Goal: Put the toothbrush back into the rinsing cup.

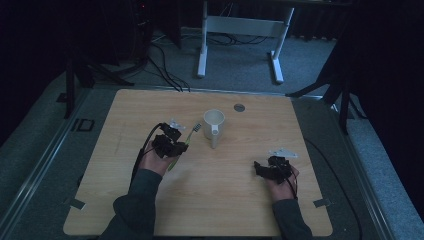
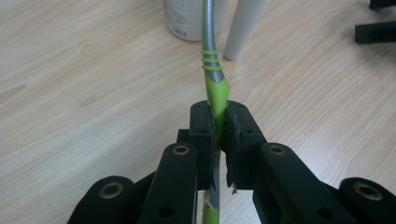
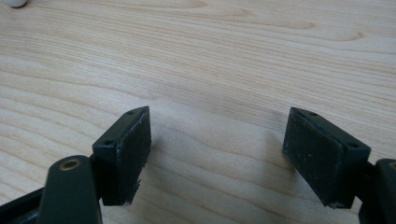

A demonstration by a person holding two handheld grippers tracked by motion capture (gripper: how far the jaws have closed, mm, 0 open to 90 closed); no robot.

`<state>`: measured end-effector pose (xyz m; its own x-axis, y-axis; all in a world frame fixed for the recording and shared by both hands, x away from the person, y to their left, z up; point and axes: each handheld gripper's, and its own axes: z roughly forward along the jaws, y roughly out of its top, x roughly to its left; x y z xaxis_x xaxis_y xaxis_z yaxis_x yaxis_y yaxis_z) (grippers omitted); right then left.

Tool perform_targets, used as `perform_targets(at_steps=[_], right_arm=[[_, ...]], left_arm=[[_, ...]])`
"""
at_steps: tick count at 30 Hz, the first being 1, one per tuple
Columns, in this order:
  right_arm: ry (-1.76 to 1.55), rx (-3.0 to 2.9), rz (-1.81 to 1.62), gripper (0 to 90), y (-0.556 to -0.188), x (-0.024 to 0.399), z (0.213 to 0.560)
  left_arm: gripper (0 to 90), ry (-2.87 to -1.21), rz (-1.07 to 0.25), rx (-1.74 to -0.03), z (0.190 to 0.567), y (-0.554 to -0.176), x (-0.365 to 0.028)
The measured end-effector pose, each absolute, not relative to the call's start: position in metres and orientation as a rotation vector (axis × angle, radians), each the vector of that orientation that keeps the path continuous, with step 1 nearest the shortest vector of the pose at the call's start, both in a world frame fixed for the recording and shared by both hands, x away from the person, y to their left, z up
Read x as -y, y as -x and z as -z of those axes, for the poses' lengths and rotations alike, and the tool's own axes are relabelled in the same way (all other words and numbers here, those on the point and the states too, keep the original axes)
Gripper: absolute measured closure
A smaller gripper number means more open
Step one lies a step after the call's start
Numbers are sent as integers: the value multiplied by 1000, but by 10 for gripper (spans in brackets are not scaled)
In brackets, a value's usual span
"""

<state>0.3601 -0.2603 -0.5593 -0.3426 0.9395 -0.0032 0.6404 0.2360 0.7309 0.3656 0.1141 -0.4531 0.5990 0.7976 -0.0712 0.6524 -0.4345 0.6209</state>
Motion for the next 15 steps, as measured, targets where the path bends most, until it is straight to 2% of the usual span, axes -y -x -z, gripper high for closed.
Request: perform_targets(at_steps=[15], right_arm=[[-1448, -2067, -897, 231, -360, 260, 559]], left_arm=[[825, -2129, -370, -1114, 447, -364, -118]])
